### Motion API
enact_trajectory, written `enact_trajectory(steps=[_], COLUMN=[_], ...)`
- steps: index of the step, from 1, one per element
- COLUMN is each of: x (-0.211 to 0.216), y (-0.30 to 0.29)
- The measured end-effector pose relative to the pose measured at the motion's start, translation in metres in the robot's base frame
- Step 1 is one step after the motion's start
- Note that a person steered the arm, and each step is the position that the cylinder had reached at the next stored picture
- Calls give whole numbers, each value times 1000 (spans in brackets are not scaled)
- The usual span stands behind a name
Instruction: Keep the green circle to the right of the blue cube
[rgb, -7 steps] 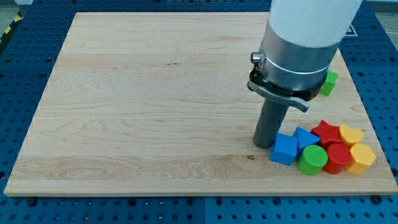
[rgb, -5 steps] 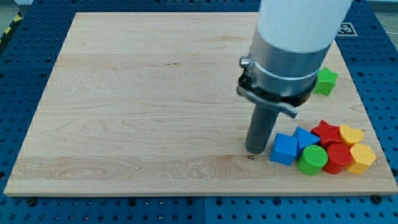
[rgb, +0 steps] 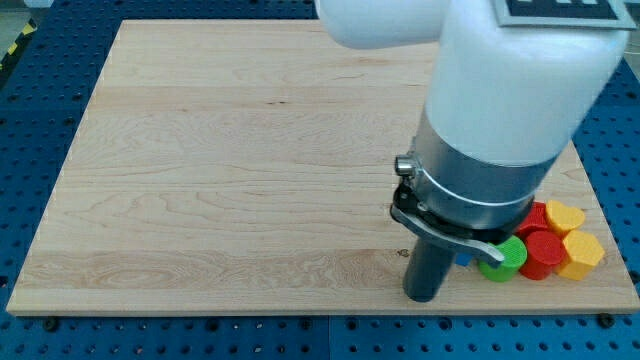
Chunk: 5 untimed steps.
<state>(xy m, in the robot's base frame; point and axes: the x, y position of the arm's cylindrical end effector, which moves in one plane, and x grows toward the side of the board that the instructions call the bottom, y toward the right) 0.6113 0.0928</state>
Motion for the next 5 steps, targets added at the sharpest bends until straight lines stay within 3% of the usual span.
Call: enact_trajectory(steps=[2, 5], x=[5, 7], y=[26, 118])
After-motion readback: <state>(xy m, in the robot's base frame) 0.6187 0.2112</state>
